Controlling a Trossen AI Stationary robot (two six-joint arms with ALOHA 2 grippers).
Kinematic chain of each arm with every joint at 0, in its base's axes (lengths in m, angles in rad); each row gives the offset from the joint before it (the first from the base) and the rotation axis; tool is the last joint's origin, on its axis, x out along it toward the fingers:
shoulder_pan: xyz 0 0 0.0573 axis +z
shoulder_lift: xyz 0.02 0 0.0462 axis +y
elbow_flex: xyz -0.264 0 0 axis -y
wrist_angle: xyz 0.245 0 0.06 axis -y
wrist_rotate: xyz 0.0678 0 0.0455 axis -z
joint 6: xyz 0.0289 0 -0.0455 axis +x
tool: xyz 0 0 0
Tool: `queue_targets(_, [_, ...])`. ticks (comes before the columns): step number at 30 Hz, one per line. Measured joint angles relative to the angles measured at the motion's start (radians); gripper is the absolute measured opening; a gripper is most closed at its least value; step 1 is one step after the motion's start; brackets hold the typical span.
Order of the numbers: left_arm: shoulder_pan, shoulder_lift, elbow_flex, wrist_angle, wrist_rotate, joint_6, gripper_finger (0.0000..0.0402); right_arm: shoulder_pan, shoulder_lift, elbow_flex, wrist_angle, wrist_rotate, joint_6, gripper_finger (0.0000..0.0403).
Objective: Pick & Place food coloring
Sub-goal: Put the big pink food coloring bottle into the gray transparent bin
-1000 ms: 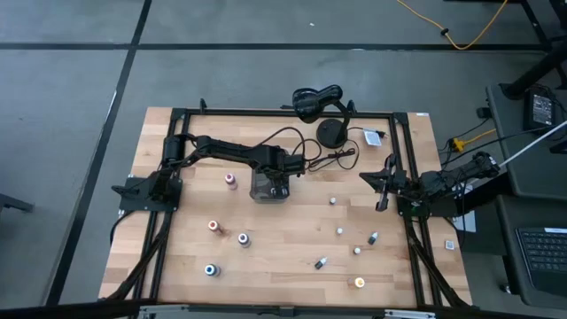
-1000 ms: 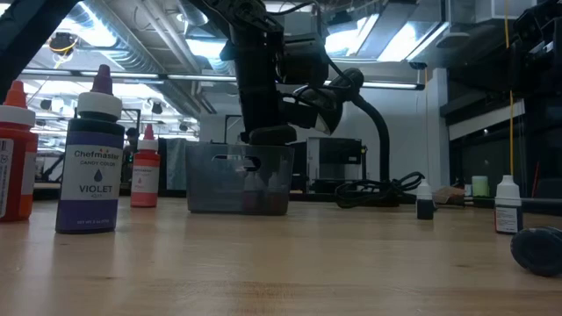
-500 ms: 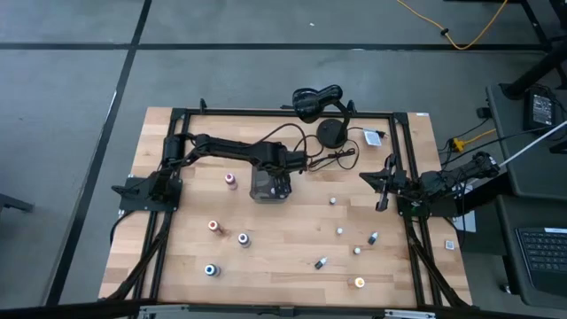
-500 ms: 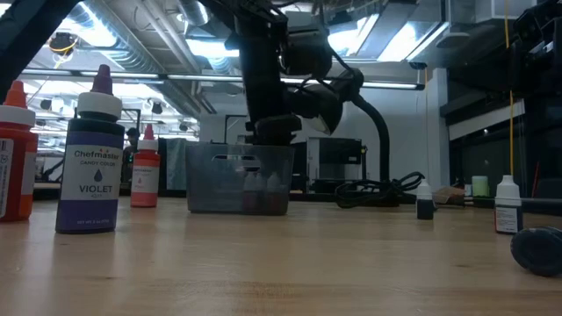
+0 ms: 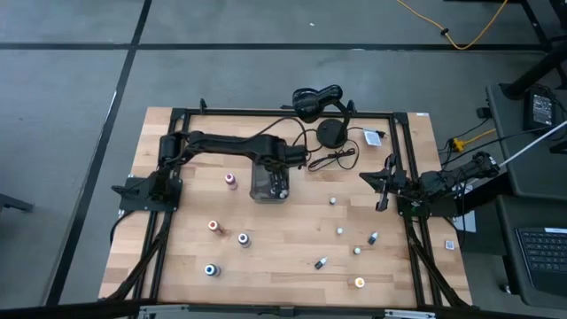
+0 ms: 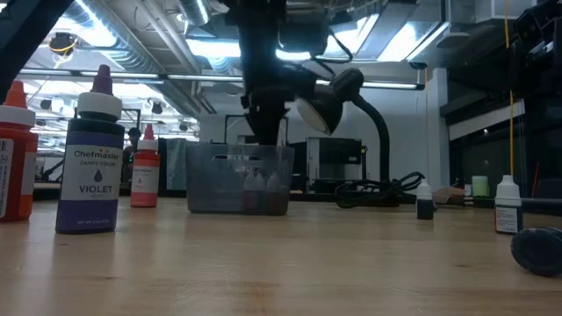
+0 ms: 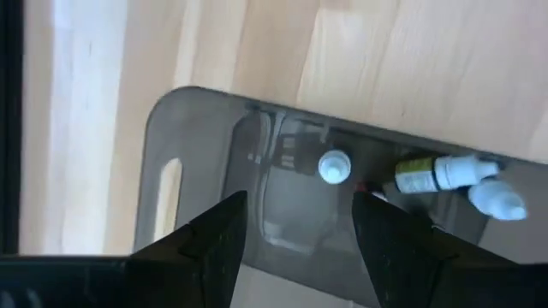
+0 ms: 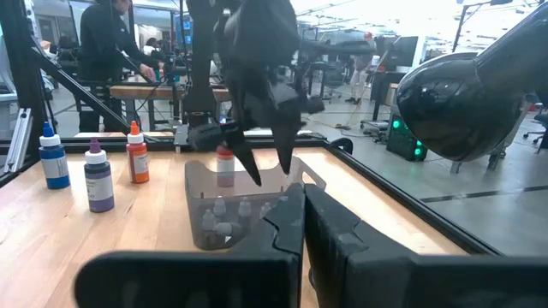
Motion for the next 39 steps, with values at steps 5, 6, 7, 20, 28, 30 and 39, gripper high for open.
queue_targets(5, [-0.009, -0.076, -0.001, -0.040, 0.002, -0.028, 0.0204, 0.000, 0.000, 0.000, 0.000, 0.000, 0.000, 0.0015])
queue_targets(6, [-0.013, -0.094, -0.001, -0.044, 0.005, -0.038, 0.0203, 0.000, 0.000, 0.000, 0.000, 0.000, 0.000, 0.0015])
queue_targets(7, [-0.018, -0.112, -0.001, -0.050, 0.005, -0.049, 0.0202, 0.000, 0.000, 0.000, 0.000, 0.000, 0.000, 0.0015])
queue_targets(20, [-0.158, -0.371, -0.171, -0.051, 0.002, -0.275, 0.0199, 0.000, 0.000, 0.000, 0.000, 0.000, 0.000, 0.0015])
queue_targets(28, [-0.257, -0.556, -0.403, -0.015, 0.032, -0.474, 0.0200, 0.000, 0.000, 0.000, 0.000, 0.000, 0.000, 0.0015])
queue_targets(30, [-0.282, -0.594, -0.444, -0.017, 0.032, -0.523, 0.0199, 0.000, 0.000, 0.000, 0.000, 0.000, 0.000, 0.0015])
queue_targets(39, [-0.390, -0.719, -0.573, -0.015, 0.058, -0.726, 0.0199, 0.000, 0.000, 0.000, 0.000, 0.000, 0.000, 0.0015])
